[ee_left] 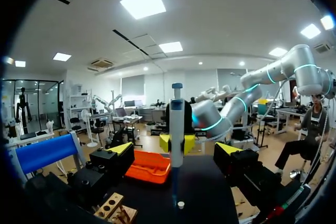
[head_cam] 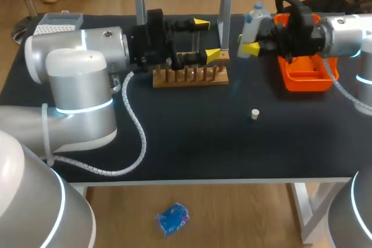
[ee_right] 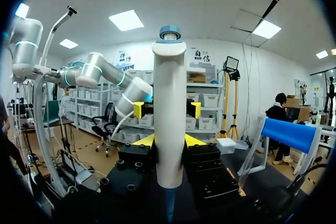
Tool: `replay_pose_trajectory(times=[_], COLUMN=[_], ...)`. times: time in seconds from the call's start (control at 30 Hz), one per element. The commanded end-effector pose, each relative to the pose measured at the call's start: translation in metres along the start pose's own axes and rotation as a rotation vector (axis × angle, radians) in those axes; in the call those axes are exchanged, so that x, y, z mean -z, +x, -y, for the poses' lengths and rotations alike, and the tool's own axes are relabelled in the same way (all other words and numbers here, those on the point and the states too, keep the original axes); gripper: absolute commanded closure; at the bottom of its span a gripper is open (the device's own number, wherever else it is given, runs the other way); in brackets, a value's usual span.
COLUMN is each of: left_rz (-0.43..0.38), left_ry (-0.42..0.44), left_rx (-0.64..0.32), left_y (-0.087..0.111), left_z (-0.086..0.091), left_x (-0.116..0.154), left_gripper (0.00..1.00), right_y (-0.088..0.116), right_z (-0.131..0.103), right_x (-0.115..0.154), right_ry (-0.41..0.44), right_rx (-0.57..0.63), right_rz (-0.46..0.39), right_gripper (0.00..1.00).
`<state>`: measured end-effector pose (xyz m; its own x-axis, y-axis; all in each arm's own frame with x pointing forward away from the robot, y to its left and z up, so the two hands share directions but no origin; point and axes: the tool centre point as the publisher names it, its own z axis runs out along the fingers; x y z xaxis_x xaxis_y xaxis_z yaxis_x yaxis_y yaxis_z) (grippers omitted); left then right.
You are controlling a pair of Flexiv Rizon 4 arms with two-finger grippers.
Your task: Invert the test tube, pick up the pipette, mount the tip to pipette, aspirate from beaker and dispense into the tube, eject the tip, return the pipette, and cap with the stopper.
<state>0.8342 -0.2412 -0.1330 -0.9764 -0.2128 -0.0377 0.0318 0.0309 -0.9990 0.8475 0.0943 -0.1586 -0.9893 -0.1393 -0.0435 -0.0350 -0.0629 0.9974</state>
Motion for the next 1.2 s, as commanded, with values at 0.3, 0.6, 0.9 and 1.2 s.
replay_pose_trajectory(times=[0.3, 0.6, 0.9, 1.2], left_rz=[0.009, 0.009, 0.009, 0.009], left_ry=[0.005, 0.005, 0.005, 0.005], left_rx=[-0.001, -0.001, -0.001, -0.001], left_y=[0.002, 0.002, 0.002, 0.002], left_z=[-0.001, -0.001, -0.001, -0.001], left_x=[-0.001, -0.001, -0.001, -0.001], left_gripper=[0.00, 0.00, 0.00, 0.00], right_y=[-0.023, -0.046, -0.068, -0.093], right_z=[-0.017, -0.029, -0.027, -0.021], right_x=[0.069, 0.127, 0.187, 0.232], right_ry=[0.000, 0.038, 0.073, 0.076], right_rx=[0.034, 0.063, 0.060, 0.057], right_rz=[-0.035, 0.035, 0.126, 0.194], right_gripper=[1.00, 1.00, 1.00, 1.00])
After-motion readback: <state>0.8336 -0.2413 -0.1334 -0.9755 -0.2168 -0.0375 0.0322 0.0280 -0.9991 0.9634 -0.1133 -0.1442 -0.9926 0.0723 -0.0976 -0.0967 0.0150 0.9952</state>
